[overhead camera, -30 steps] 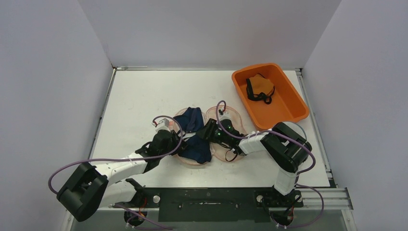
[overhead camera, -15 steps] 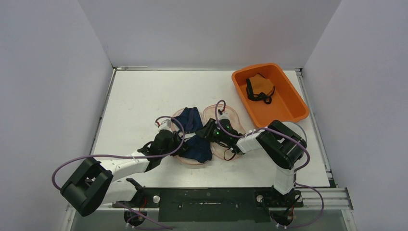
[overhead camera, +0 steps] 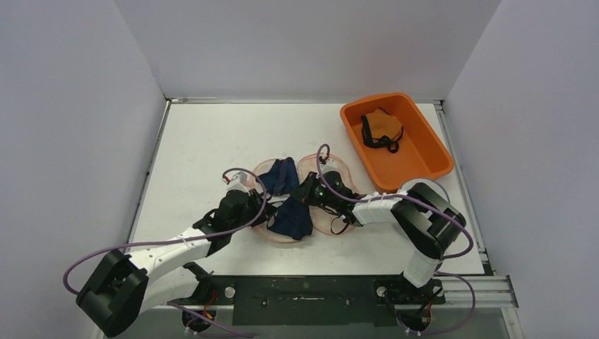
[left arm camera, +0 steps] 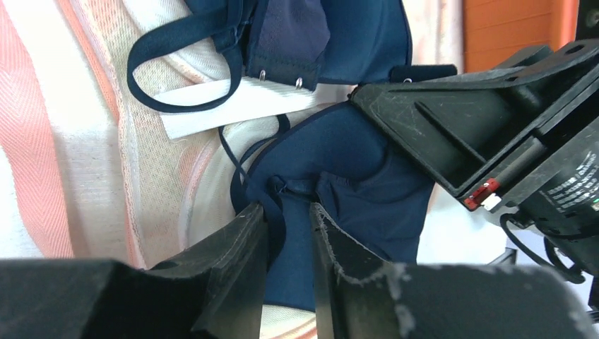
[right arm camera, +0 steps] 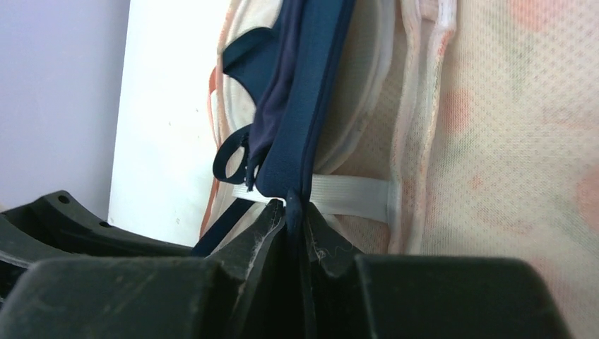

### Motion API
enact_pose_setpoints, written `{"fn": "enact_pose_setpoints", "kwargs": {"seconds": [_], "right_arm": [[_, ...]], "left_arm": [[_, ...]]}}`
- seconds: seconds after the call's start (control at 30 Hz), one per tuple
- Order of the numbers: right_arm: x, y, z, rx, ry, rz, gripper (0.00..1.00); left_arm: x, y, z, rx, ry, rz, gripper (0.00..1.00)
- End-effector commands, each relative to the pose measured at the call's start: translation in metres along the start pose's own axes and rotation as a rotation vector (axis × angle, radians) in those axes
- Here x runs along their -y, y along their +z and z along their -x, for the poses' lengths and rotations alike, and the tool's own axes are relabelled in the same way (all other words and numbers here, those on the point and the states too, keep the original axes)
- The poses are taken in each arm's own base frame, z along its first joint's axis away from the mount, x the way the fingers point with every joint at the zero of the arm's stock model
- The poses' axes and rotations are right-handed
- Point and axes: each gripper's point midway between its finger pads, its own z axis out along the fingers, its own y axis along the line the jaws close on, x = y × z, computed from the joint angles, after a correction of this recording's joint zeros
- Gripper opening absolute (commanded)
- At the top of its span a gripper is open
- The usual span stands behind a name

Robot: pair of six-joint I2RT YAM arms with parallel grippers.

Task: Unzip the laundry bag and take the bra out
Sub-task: Pick up the bra from the laundry bag.

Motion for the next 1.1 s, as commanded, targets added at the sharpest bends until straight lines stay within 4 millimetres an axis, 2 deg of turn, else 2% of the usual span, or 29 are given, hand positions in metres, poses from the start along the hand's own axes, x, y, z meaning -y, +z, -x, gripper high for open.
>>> {"fn": "enact_pose_setpoints", "kwargs": {"seconds": [0.0, 0.27, 0.4, 0.7, 1.07], "right_arm": [[-0.023, -0.017, 0.026, 0.062, -0.183, -0.005, 0.05], [-0.045, -0.035, 0.038, 0.045, -0.403, -0.017, 0.05], [-0.059, -0.043, 0.045, 0.037, -0.468, -0.006, 0.05], [-0.09, -0.069, 0.08, 0.05, -0.604, -0.009, 0.05], [-0.113, -0.101, 0.128, 0.083, -0.712, -0.059, 0.05]], "left_arm": [[0.024, -0.018, 0.027, 0.077, -0.005, -0.064, 0.27], [0.026, -0.042, 0.047, 0.151, -0.019, -0.075, 0.29], [0.02, -0.049, 0.048, 0.151, -0.023, -0.054, 0.3], [0.022, -0.062, 0.055, 0.181, -0.032, -0.066, 0.3], [0.023, -0.07, 0.055, 0.184, -0.032, -0.082, 0.31]]}}
